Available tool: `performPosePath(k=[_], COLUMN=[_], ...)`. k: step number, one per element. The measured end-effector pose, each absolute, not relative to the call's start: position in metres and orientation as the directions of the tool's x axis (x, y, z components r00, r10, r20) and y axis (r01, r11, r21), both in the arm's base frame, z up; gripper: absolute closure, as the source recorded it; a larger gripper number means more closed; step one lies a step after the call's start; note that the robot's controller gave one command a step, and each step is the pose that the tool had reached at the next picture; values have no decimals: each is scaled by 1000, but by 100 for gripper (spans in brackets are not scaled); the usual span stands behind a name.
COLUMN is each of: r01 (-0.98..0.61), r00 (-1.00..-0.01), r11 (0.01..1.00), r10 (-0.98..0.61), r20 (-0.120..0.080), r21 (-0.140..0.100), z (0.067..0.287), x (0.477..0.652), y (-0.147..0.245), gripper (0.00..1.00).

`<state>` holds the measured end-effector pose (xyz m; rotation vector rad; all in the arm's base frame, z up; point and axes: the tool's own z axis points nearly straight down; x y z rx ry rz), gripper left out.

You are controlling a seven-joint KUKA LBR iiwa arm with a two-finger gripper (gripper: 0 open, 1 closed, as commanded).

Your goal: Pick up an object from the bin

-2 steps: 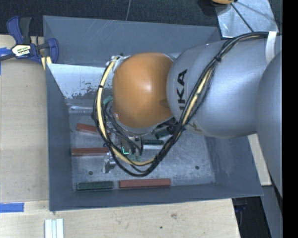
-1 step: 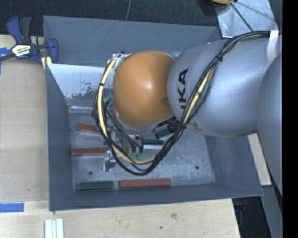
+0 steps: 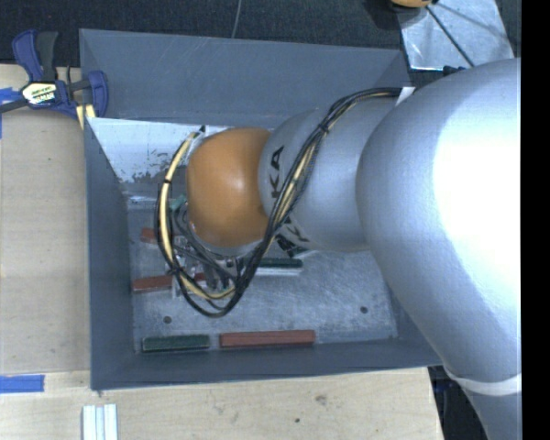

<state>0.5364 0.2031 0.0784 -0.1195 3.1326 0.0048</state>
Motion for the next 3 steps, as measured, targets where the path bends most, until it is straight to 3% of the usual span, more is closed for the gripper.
performPosePath(k=[1, 2, 3], r01=[-76, -79, -63], r00=[-997, -997, -998], r11=[997, 997, 998], r10=[-76, -79, -63], r20=[-7, 7, -2], r21=[3, -1, 1], z=[78, 110, 228], x=[536, 533, 551], y=[203, 196, 227], gripper=[100, 100, 100])
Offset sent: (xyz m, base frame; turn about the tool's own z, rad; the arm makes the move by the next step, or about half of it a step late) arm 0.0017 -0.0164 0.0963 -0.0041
